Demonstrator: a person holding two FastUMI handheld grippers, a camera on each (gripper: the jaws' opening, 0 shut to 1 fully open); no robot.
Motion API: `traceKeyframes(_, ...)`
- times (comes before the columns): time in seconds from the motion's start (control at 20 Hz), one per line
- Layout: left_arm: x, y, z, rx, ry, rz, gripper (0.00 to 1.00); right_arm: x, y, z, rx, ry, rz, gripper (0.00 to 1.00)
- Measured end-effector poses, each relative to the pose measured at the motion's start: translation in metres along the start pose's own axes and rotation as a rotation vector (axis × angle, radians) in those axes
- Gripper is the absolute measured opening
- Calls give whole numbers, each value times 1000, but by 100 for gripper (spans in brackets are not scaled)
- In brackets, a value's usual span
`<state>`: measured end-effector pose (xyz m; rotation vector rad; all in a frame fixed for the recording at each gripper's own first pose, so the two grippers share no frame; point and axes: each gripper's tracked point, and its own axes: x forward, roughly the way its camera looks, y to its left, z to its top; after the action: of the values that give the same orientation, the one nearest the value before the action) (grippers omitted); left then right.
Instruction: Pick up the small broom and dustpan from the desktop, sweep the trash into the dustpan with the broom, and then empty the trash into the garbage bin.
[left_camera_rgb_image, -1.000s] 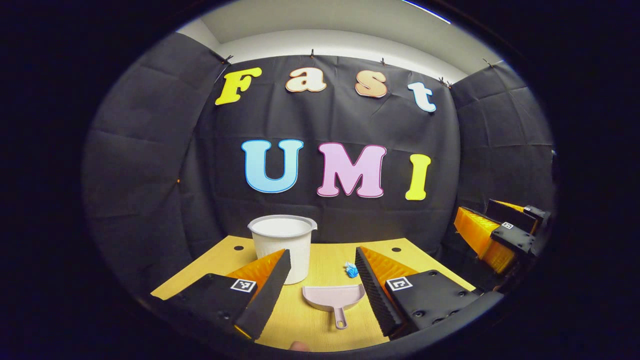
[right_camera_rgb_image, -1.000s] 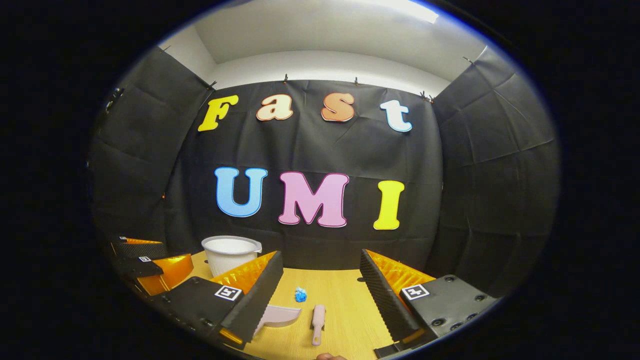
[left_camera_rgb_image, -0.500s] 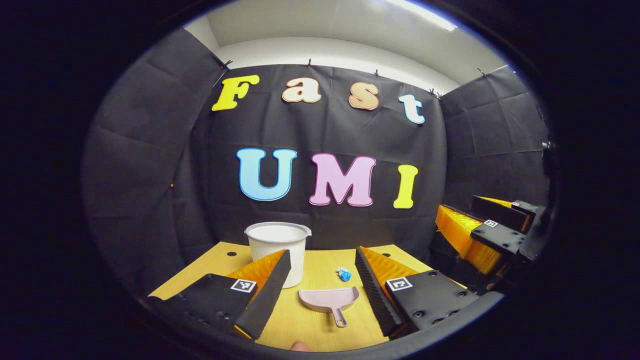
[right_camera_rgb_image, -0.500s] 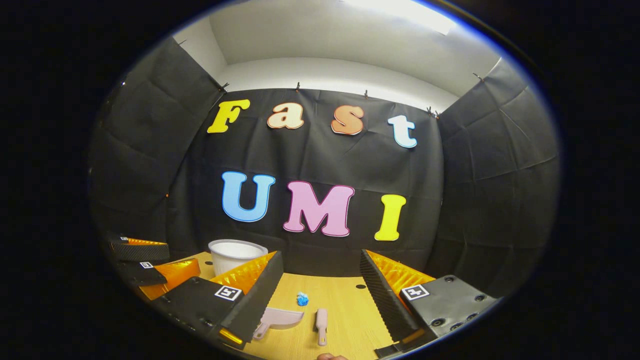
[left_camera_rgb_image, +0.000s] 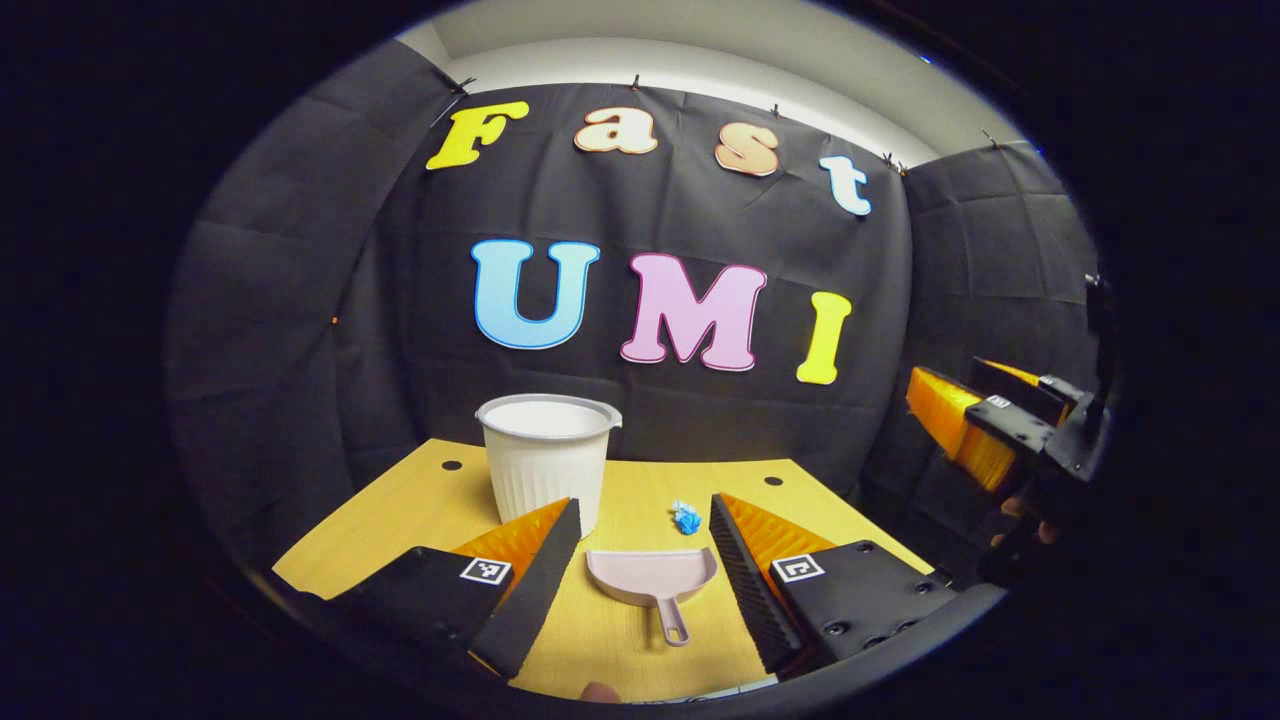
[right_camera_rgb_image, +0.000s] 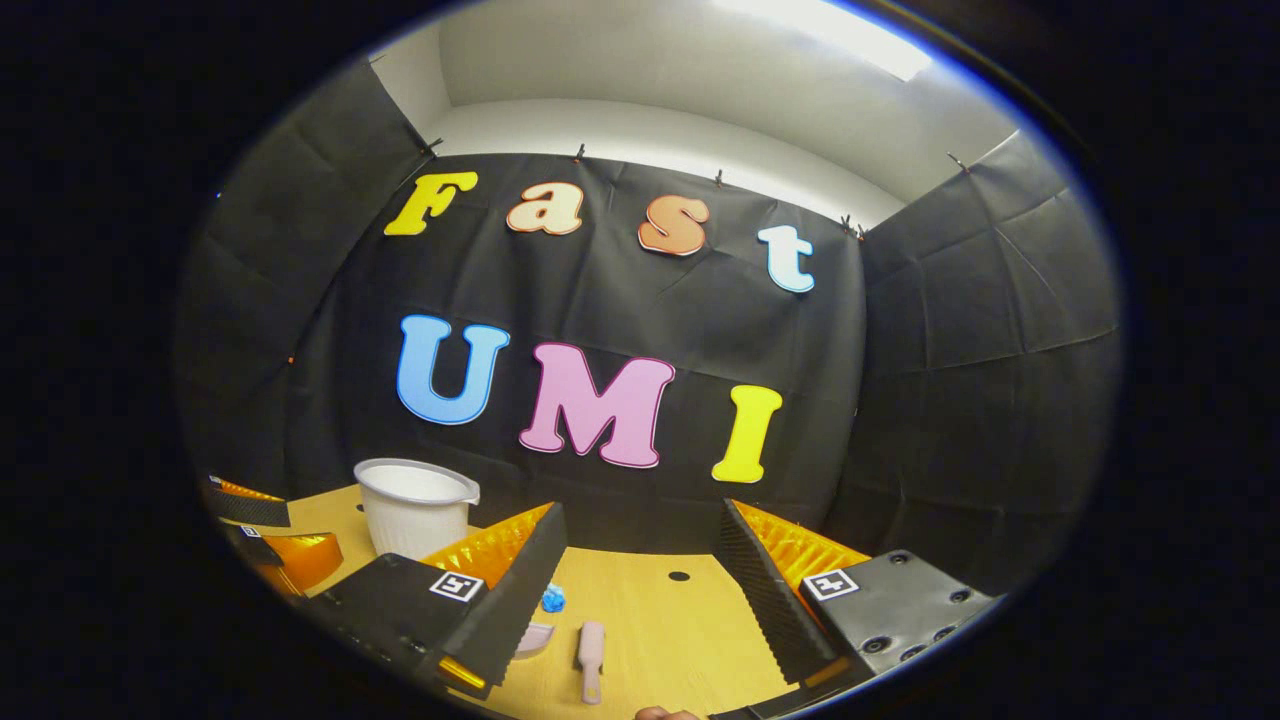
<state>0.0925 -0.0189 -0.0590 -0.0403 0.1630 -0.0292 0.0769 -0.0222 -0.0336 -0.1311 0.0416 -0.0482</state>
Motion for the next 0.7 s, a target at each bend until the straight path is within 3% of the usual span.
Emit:
traceKeyframes(0.15, 39, -14, -27, 9, 96, -11, 76, 27, -7, -22, -24, 18, 14, 99)
traceKeyframes(0.45, 87, -43, -110, -65, 441, -11, 80, 83, -26, -86, -39, 127, 8, 98)
traceKeyframes(0.6, 100, -49, -158, -109, 621, 8, 80, 104, -22, -110, -15, 155, 59, 99)
traceKeyframes(0.7, 106, -52, -193, -126, 752, 23, 80, 114, -17, -136, -11, 249, 105, 99)
